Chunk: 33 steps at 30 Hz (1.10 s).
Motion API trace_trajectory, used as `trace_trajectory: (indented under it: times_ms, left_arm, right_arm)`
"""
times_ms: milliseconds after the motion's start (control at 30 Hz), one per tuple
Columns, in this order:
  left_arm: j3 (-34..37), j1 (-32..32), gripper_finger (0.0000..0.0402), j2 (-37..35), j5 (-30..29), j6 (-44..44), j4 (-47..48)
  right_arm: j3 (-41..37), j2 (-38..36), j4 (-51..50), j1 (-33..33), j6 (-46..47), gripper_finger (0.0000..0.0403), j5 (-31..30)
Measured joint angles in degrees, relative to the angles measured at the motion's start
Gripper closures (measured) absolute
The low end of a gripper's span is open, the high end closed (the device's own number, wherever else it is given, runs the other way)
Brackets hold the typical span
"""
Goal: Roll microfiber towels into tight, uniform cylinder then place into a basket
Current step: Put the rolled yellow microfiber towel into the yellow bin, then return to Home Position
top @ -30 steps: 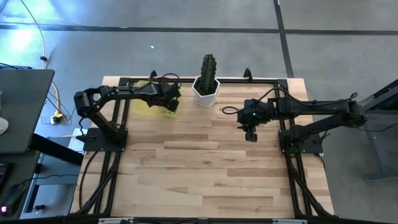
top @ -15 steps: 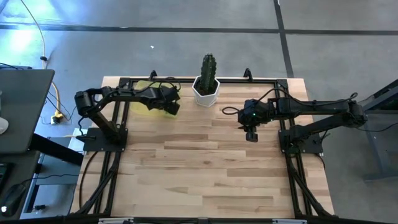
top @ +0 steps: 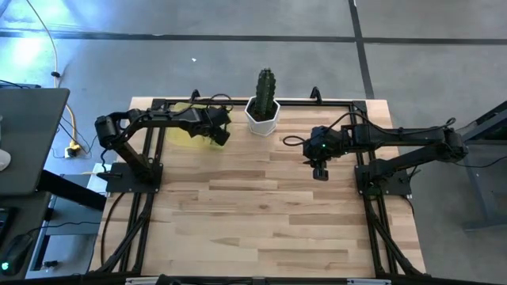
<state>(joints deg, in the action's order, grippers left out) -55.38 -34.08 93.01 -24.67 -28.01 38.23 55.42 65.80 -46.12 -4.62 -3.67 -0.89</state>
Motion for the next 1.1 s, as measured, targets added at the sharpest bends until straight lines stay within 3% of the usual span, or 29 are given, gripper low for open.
trace_trajectory:
  times_ms: [300,467,600,700,900,1100]
  left_arm:
    - [-1.8,-0.2,0.0245,0.0,1.3,2.2,7.8]
    - [-1.8,-0.2,0.0245,-1.0,-3.1,2.3,9.2]
    - [-3.5,0.4,0.025,-3.3,-1.9,6.3,9.1]
    - [-4.5,0.9,0.0261,-7.4,0.8,10.6,9.0]
    - [-4.5,3.0,0.0287,-19.7,2.3,11.3,9.2]
    - [-4.5,8.1,0.03,-31.6,2.2,13.9,9.1]
  right_arm:
    - [0.0,0.0,-2.7,0.0,1.1,0.0269,0.0]
    - [0.0,0.0,-2.8,0.0,0.8,0.0269,0.0]
    - [1.3,0.0,-2.7,0.1,0.8,0.0269,0.0]
    - [3.1,-1.1,-4.0,0.2,-0.1,0.0269,0.0]
    - [3.5,-8.2,-2.8,-0.9,-2.7,0.0269,0.0]
    - [-3.3,-19.1,7.1,-2.6,-2.6,0.0269,0.0]
